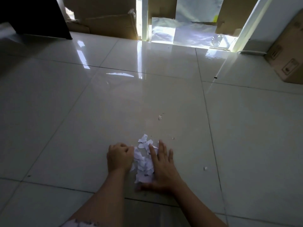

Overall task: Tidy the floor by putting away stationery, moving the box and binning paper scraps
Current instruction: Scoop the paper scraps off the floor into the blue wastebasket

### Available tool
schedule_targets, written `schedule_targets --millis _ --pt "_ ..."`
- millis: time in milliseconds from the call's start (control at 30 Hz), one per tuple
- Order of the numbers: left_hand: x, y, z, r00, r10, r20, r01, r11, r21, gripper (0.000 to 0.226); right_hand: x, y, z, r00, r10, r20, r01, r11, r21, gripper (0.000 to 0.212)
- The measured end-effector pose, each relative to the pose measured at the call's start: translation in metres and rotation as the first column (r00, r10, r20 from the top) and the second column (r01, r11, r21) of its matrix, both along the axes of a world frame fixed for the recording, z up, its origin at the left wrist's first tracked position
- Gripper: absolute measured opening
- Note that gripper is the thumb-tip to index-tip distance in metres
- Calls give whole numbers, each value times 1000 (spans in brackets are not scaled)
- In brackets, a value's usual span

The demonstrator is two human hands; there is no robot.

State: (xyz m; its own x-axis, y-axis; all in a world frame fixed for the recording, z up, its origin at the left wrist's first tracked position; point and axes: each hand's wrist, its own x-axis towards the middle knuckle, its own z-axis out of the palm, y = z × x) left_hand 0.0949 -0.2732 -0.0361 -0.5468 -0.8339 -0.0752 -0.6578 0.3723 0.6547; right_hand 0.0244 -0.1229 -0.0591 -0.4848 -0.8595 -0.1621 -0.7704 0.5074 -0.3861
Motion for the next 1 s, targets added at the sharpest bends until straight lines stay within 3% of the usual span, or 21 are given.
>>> schedule_targets --millis 100,200,333,433,567,667,767,867,1000 --pt "5 7 2 998 -28 -49 36 985 170 46 0 -31 -3 1000 -28 -14 27 999 -27 118" --pt "7 1 9 990 116 -76 -80 925 370 40 0 -50 -3 999 1 -49 -3 1000 -27 105" --pt "7 -15 18 958 220 -185 -147 927 345 35 1 -59 -15 985 -50 -168 27 990 -139 69" --pt "2 -22 20 915 347 -208 -265 903 339 33 2 -58 -26 976 -96 -194 21 933 -358 35" --pt "-5 -20 13 901 390 -190 -332 902 275 23 3 -52 -24 981 -186 -54 132 847 -515 25" --pt "-14 -14 5 959 214 -185 -178 964 196 28 0 -48 -17 952 -267 149 302 748 -592 32" --pt "-26 -11 1 983 -123 -137 136 987 84 55 -8 -37 -16 915 -337 223 399 664 -633 28" --pt "-33 -10 -1 909 -406 95 403 914 49 78 -19 -24 -12 881 -401 252 460 602 -652 30" --pt "-33 0 -10 808 -532 254 539 841 46 109 -32 -8 -5 852 -464 240 497 576 -649 35"
